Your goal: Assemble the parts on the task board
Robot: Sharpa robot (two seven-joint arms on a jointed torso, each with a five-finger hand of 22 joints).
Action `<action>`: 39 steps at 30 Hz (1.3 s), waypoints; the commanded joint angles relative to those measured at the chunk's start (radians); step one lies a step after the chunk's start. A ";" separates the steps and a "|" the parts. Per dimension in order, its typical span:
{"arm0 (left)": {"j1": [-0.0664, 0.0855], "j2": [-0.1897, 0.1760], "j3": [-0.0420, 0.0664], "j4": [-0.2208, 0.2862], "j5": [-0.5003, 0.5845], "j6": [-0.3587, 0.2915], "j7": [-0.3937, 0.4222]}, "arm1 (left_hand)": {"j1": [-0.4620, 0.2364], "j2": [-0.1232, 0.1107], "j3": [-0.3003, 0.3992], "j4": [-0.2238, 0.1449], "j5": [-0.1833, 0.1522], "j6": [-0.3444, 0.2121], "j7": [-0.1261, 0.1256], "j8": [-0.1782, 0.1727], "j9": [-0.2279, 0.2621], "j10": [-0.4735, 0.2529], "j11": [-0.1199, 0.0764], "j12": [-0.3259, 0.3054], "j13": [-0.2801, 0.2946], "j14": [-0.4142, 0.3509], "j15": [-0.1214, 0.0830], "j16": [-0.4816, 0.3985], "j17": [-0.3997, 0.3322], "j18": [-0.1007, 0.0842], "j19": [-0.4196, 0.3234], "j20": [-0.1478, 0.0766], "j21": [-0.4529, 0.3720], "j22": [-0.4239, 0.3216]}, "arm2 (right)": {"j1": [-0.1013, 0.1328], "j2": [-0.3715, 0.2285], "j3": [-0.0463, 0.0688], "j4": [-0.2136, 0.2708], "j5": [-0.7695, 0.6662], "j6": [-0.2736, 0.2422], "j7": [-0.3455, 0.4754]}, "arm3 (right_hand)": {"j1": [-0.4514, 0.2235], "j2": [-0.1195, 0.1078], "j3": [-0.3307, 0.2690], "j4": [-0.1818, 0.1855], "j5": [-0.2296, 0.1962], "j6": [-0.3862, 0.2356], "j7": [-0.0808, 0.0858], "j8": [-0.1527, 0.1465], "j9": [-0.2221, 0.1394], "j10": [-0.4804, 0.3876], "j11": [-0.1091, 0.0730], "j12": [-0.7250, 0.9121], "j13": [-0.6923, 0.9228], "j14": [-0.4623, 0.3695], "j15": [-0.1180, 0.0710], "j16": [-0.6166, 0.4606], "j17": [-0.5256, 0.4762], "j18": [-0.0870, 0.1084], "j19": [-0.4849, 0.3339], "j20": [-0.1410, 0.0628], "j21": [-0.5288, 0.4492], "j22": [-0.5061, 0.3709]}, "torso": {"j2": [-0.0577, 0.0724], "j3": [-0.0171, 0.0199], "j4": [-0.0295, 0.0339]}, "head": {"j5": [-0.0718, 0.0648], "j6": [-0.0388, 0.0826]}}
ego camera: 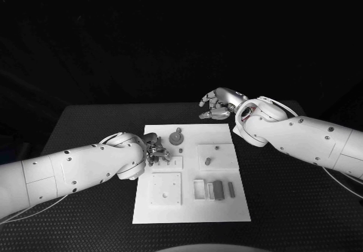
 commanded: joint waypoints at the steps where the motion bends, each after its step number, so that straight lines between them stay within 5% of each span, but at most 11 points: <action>1: -0.001 0.003 -0.001 0.003 -0.075 0.013 -0.005 | 0.019 0.021 0.009 -0.001 0.006 0.037 -0.032 0.033 0.001 0.019 -0.026 0.004 0.002 0.011 -0.004 0.004 0.000 0.002 0.006 -0.005 0.007 0.026 | 0.000 -0.002 0.000 0.001 -0.003 0.008 0.004 | -0.009 -0.001 -0.001 0.007 -0.002 -0.032 0.039 0.003 -0.001 -0.008 0.001 0.004 -0.001 -0.007 0.003 -0.002 -0.002 0.030 0.007 -0.001 -0.005 0.014 | 0.000 -0.0001 0.0013 | 0.001 -0.001; 15: -0.004 0.009 -0.014 0.003 -0.083 0.049 -0.009 | 0.018 0.022 0.009 0.000 0.006 0.038 -0.033 0.033 0.001 0.019 -0.026 0.005 0.002 0.012 -0.004 0.005 0.000 0.002 0.006 -0.005 0.009 0.026 | 0.000 -0.005 0.000 0.004 -0.002 0.008 0.001 | -0.009 -0.002 -0.001 0.007 -0.002 -0.032 0.039 0.003 -0.001 -0.008 0.001 0.004 -0.001 -0.007 0.003 -0.002 -0.002 0.030 0.007 -0.001 -0.005 0.014 | -0.002 0.0006 0.0038 | 0.007 -0.004; 25: -0.008 0.013 -0.016 -0.006 -0.070 0.006 -0.008 | 0.012 0.025 0.009 0.000 0.009 0.043 -0.035 0.036 0.000 0.020 -0.028 0.012 0.004 0.014 -0.005 0.012 -0.001 0.002 0.007 -0.006 0.016 0.026 | 0.000 -0.005 0.000 0.004 -0.002 0.008 0.001 | -0.008 -0.002 0.000 0.007 -0.002 -0.032 0.039 0.003 -0.001 -0.008 0.001 0.004 -0.001 -0.007 0.003 -0.002 -0.002 0.030 0.007 -0.001 -0.005 0.014 | -0.002 0.0022 0.0024 | 0.007 -0.002; 27: -0.008 0.013 -0.017 -0.007 -0.054 -0.004 -0.010 | 0.011 0.024 0.011 -0.001 0.017 0.045 -0.036 0.038 0.000 0.021 -0.029 0.016 0.005 0.015 -0.005 0.015 -0.001 0.003 0.007 -0.007 0.020 0.026 | 0.000 -0.005 0.000 0.004 -0.002 0.008 0.001 | -0.008 -0.002 0.000 0.008 -0.002 -0.032 0.039 0.003 -0.001 -0.008 0.001 0.004 -0.002 -0.007 0.003 -0.002 -0.002 0.030 0.007 -0.001 -0.005 0.014 | -0.002 0.0015 0.0029 | 0.006 -0.002; 30: -0.008 0.013 -0.019 -0.007 -0.042 -0.019 -0.011 | 0.006 0.025 0.013 -0.004 0.080 0.050 -0.039 0.045 0.001 0.023 -0.033 0.029 0.009 0.017 -0.007 0.027 -0.001 0.004 0.008 -0.009 0.035 0.026 | 0.000 -0.006 0.000 0.004 -0.002 0.008 0.001 | -0.008 -0.002 0.000 0.008 -0.002 -0.032 0.039 0.003 -0.001 -0.008 0.001 0.004 -0.002 -0.007 0.003 -0.002 -0.002 0.030 0.007 -0.001 -0.005 0.014 | -0.002 0.0012 0.0034 | 0.005 -0.002; 39: -0.009 0.012 -0.035 -0.008 -0.012 -0.046 -0.018 | 0.003 0.024 0.014 -0.004 0.087 0.053 -0.041 0.051 0.001 0.023 -0.035 0.037 0.012 0.018 -0.009 0.034 -0.001 0.005 0.008 -0.010 0.043 0.027 | 0.000 -0.008 0.000 0.005 -0.002 0.008 0.000 | -0.008 -0.003 0.000 0.008 -0.002 -0.032 0.039 0.003 -0.001 -0.008 0.001 0.004 -0.002 -0.007 0.003 -0.002 -0.002 0.030 0.007 -0.001 -0.005 0.015 | -0.002 0.0014 0.0037 | 0.005 -0.001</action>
